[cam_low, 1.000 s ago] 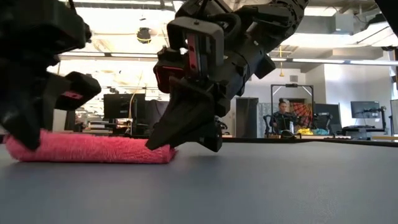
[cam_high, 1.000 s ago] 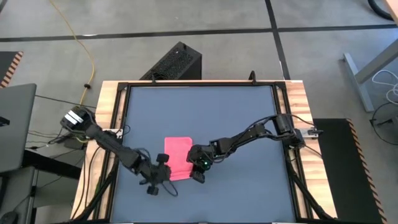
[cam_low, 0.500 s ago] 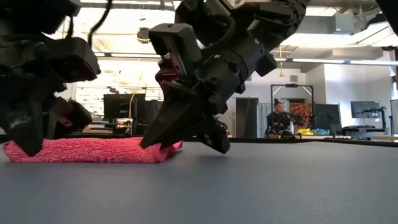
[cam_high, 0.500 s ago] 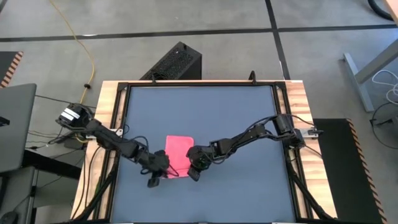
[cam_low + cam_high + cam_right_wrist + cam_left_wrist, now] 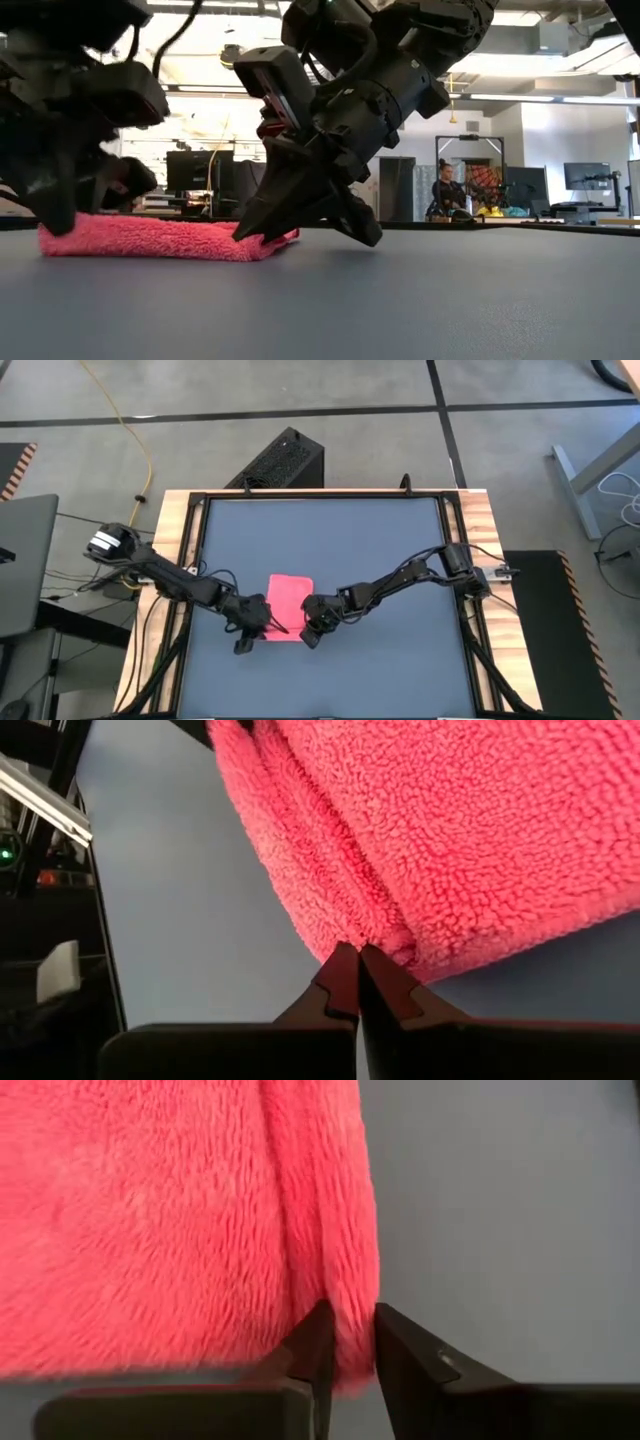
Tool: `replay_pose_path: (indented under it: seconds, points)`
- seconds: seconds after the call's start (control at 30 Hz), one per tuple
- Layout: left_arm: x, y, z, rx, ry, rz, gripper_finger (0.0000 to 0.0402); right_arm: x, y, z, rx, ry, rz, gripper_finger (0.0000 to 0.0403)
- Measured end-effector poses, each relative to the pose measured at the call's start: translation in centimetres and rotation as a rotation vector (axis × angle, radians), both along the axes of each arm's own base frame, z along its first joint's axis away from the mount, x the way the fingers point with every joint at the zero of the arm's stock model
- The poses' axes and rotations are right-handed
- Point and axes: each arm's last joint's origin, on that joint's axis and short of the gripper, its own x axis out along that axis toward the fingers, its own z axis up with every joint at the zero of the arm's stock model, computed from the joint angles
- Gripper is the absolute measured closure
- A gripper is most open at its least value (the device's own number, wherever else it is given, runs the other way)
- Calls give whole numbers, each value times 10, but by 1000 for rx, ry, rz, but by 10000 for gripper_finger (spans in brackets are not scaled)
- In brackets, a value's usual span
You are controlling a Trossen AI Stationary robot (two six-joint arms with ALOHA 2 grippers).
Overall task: Roll towel into tight, uniform cylinder
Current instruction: Roll the red towel
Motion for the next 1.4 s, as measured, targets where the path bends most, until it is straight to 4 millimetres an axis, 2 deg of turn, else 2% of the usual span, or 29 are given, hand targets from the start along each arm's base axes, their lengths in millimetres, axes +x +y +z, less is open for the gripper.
replay_pose_path:
  seconds: [0.23,0.37,0.63,0.77,0.9,1.03,1.2,1.4]
  points:
    - [-9,3,35,53,-158,-1,333,0,-3,0,-8,2,-20,385]
    - [-13,-4,48,130,-284,10,333,1,-5,-1,-8,1,-26,385]
    - [-24,-10,47,165,-243,26,333,1,-7,-1,-18,2,-25,385]
    - [-14,-23,51,172,-384,14,334,1,-8,-1,-19,2,-26,385]
    - [2,-36,42,207,-496,-1,348,1,-8,-1,-20,2,-28,384]
    - [16,-39,19,227,-481,8,375,1,-8,-1,-21,2,-30,384]
    - [25,-34,1,236,-422,27,398,1,-9,-1,-22,2,-30,384]
    - [29,-26,-3,242,-392,69,401,1,-9,-1,-29,-1,-23,384]
